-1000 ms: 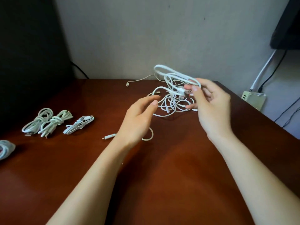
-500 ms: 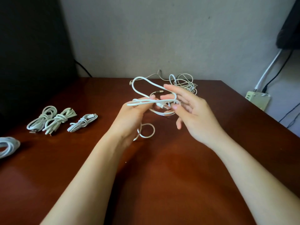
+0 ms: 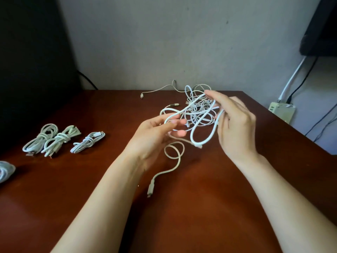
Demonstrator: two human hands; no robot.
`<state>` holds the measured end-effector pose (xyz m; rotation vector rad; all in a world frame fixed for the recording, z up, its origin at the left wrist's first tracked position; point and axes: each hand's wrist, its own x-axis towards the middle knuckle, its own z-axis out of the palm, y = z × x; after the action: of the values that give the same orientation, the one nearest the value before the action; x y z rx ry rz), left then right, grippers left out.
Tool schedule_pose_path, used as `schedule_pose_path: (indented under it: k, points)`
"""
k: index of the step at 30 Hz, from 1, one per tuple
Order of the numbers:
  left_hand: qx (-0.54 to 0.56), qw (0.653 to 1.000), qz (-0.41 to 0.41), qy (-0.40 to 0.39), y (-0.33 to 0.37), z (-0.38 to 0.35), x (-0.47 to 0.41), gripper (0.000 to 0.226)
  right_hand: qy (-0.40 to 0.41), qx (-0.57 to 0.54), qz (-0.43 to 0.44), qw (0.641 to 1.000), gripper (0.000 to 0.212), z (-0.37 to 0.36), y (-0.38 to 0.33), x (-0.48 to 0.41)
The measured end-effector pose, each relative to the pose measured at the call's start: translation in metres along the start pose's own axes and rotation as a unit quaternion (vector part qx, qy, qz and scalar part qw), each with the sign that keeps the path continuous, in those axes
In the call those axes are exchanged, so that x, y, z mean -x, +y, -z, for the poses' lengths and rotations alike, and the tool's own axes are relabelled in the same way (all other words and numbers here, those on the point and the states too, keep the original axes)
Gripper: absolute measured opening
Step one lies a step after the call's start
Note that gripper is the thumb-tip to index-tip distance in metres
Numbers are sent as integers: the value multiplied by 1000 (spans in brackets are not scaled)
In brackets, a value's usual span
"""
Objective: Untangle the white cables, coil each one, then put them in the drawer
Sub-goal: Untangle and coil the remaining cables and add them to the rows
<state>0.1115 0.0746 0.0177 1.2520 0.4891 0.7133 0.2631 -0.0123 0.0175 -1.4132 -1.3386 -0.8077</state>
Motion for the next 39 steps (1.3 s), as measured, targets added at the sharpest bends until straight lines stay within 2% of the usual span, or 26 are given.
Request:
schedule_pose_path:
  k: [3,5,9,13,17,21,23,26,28,32,39]
  points:
    - [-124,989,-43,71,-5,3,-1,19,23,30,19,999,47,2,5,-2]
    - [-123,987,-55,90,-5,5,-1,24,39,59,18,997,50,6,11,-3]
    - [58,993,-36,92,4,11,-4,25,71,146,40,986,45,16,27,-6]
    - [228,964,-55,127,10,26,-9,27,84,174,51,980,38,15,38,-5]
    - [360,922,-87,109,14,40,-8,29,19,183,14,983,41,12,46,-1]
    - [423,888,-147,103,17,44,-7,30,-53,190,-25,980,42,11,48,3]
    - [408,892,-169,97,18,44,-7,31,-125,191,-13,973,35,7,47,5]
    - [349,918,-167,87,18,43,-8,29,-263,175,16,948,47,-1,40,8]
    - [322,930,-159,84,17,42,-9,30,-316,147,55,936,44,-5,29,11]
    - [318,931,-148,99,15,43,-10,29,-362,64,94,925,34,-8,2,12]
    - [272,942,-142,136,16,40,-9,35,-338,-24,144,930,34,-3,-31,9]
